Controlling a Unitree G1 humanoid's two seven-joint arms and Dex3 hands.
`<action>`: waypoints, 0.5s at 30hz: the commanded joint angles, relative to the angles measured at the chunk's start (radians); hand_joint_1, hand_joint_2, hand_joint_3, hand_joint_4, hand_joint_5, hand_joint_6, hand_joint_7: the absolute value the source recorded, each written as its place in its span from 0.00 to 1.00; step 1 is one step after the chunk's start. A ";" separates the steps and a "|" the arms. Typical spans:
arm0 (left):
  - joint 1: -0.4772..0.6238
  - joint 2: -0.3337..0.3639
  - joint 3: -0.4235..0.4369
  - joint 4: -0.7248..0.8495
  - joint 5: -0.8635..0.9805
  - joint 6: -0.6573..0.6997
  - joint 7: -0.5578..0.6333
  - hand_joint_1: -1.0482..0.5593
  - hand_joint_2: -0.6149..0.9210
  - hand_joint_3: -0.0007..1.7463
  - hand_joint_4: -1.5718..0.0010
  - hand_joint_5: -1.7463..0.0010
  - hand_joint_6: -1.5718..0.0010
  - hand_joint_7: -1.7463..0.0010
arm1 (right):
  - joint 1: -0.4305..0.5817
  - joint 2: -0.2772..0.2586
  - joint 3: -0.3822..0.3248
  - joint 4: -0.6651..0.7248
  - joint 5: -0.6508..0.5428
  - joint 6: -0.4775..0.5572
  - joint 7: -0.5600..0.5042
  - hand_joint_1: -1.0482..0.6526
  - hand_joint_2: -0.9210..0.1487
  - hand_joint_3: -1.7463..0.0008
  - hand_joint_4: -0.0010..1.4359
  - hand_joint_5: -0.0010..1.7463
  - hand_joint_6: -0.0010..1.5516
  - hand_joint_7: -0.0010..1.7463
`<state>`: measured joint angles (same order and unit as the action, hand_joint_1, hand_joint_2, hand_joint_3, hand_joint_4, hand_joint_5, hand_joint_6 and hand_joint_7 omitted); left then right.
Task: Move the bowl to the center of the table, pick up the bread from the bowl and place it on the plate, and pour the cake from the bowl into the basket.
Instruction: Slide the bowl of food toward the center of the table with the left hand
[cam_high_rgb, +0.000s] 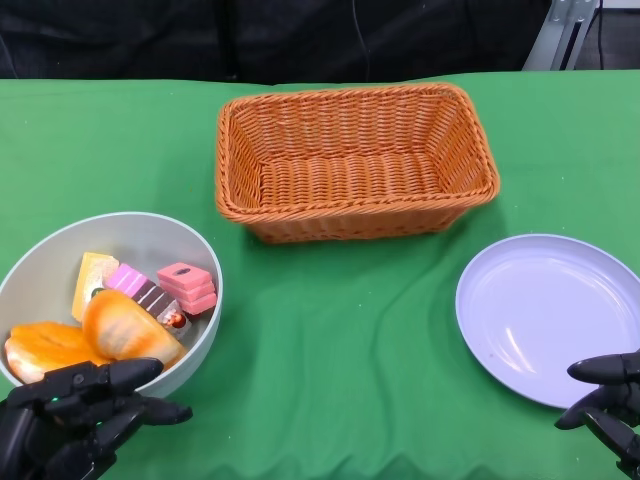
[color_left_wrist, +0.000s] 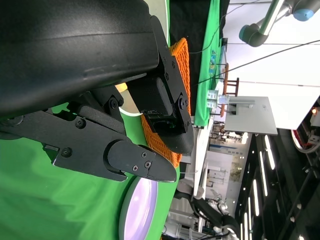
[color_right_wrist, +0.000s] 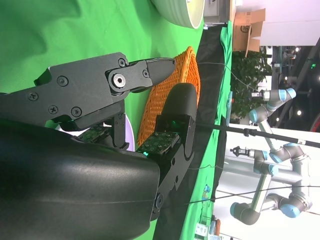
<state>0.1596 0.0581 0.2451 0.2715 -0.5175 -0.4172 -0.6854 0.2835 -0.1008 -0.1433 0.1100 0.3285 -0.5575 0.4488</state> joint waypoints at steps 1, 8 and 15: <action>-0.002 0.007 0.007 0.006 -0.007 0.000 -0.011 0.39 1.00 0.02 0.38 0.71 0.29 1.00 | 0.000 -0.004 -0.010 0.006 0.001 -0.005 -0.004 0.43 0.00 0.93 0.50 0.72 0.45 0.45; -0.004 0.005 0.007 0.008 0.000 -0.010 -0.006 0.39 1.00 0.02 0.37 0.71 0.29 1.00 | 0.001 -0.005 -0.011 0.006 -0.008 -0.002 -0.011 0.43 0.00 0.93 0.50 0.72 0.44 0.45; -0.015 0.006 0.012 0.035 0.000 -0.025 -0.014 0.38 1.00 0.02 0.37 0.71 0.29 1.00 | -0.006 -0.006 -0.011 0.017 -0.003 -0.009 -0.003 0.44 0.00 0.93 0.50 0.72 0.44 0.45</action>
<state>0.1506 0.0569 0.2466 0.2964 -0.5175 -0.4252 -0.6922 0.2809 -0.1009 -0.1432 0.1201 0.3253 -0.5575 0.4468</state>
